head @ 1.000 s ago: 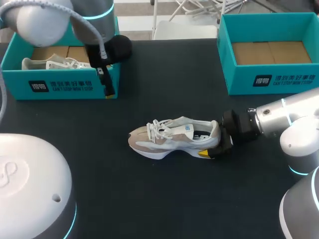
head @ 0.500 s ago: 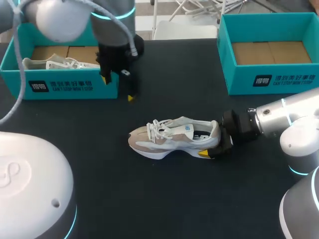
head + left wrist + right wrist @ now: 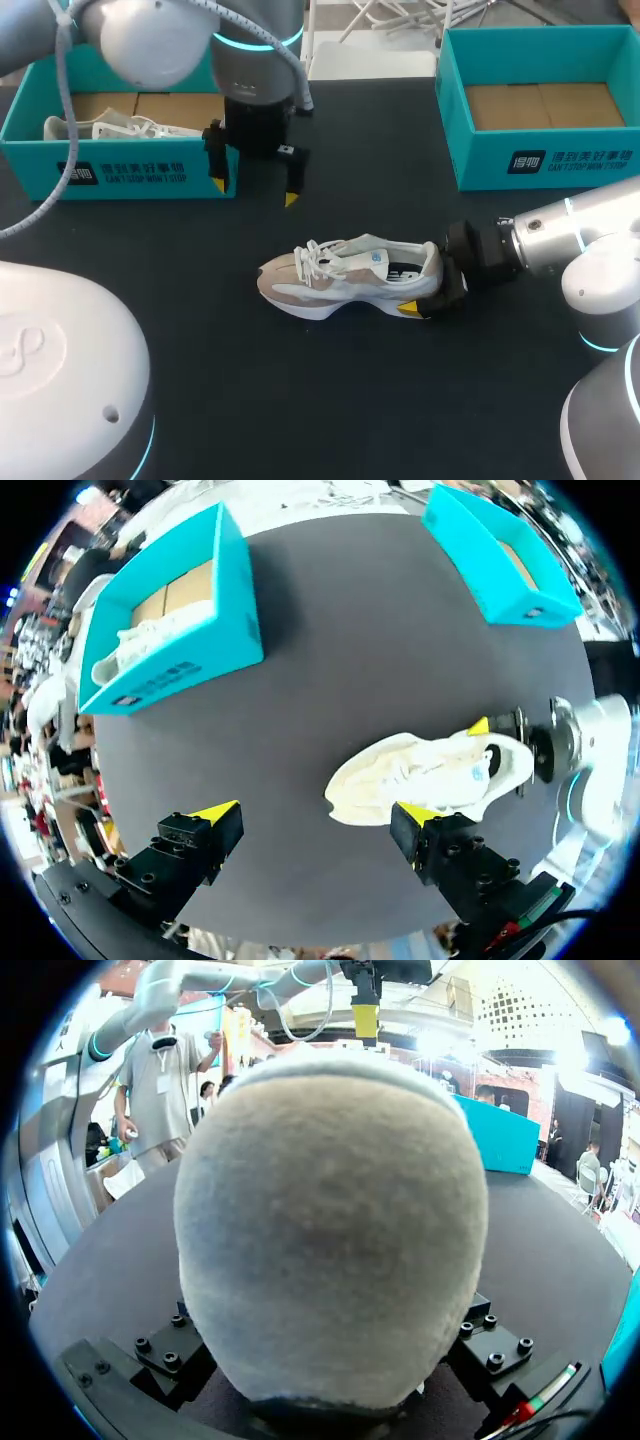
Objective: Take the shoe out of the shoebox, open the shoe tongue, remove and reinsert the insole, then place the shoe into the shoebox
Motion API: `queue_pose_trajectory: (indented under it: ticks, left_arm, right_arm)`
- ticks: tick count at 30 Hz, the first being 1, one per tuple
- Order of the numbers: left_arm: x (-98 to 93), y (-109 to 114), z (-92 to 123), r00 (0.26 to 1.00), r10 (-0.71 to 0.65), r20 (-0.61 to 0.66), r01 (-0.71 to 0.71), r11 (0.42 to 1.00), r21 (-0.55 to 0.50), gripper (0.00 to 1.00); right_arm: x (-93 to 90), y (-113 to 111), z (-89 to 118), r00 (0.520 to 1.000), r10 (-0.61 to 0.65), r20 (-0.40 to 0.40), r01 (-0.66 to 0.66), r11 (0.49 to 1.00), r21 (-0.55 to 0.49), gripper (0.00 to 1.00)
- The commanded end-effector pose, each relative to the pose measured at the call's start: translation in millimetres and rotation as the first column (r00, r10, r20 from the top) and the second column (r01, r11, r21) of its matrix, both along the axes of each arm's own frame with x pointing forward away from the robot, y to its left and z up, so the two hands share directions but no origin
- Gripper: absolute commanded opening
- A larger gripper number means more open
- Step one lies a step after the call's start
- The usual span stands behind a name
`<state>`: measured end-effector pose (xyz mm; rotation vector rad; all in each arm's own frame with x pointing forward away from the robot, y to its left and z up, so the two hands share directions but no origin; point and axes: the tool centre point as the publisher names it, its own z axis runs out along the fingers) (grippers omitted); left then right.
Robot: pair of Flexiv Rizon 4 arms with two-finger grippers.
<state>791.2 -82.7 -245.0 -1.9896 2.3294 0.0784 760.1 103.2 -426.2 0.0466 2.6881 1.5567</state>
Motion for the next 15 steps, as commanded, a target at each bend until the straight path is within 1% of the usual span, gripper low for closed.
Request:
queue_pose_trajectory:
  ticks: [1,3,4,6,8,13,15]
  left_arm:
    - [-5.7,-5,-7,0.837,0.545,0.044,-0.544,0.838,-0.039,1.00]
    - [-16.8,-19,-15,0.835,0.547,0.051,-0.545,0.837,-0.049,1.00]
    - [-21.5,-24,-18,0.833,0.553,0.032,-0.550,0.833,-0.061,1.00]
    - [-30.2,-35,-24,0.845,0.532,0.059,-0.529,0.847,-0.059,1.00]
    - [-37.1,-44,-29,0.863,0.502,0.055,-0.500,0.865,-0.055,1.00]
    - [-44.8,-64,-40,0.886,0.458,0.069,-0.455,0.889,-0.055,1.00]
    - [-46.1,-70,-44,0.903,0.427,0.050,-0.424,0.903,-0.060,1.00]
  right_arm:
    - [-0.6,3,-4,1.000,-0.002,0.000,0.002,1.000,-0.004,0.00]
    - [-0.6,3,-4,1.000,-0.002,0.000,0.002,1.000,-0.004,0.00]
    - [-0.6,3,-4,1.000,-0.002,0.000,0.002,1.000,-0.004,0.00]
    - [-0.6,3,-4,1.000,-0.002,0.000,0.002,1.000,-0.004,0.00]
    - [-0.6,3,-4,1.000,-0.002,0.000,0.002,1.000,-0.004,0.00]
    - [-0.6,3,-4,1.000,-0.002,0.000,0.002,1.000,-0.004,0.00]
    - [-0.6,3,-4,1.000,-0.002,0.000,0.002,1.000,-0.004,0.00]
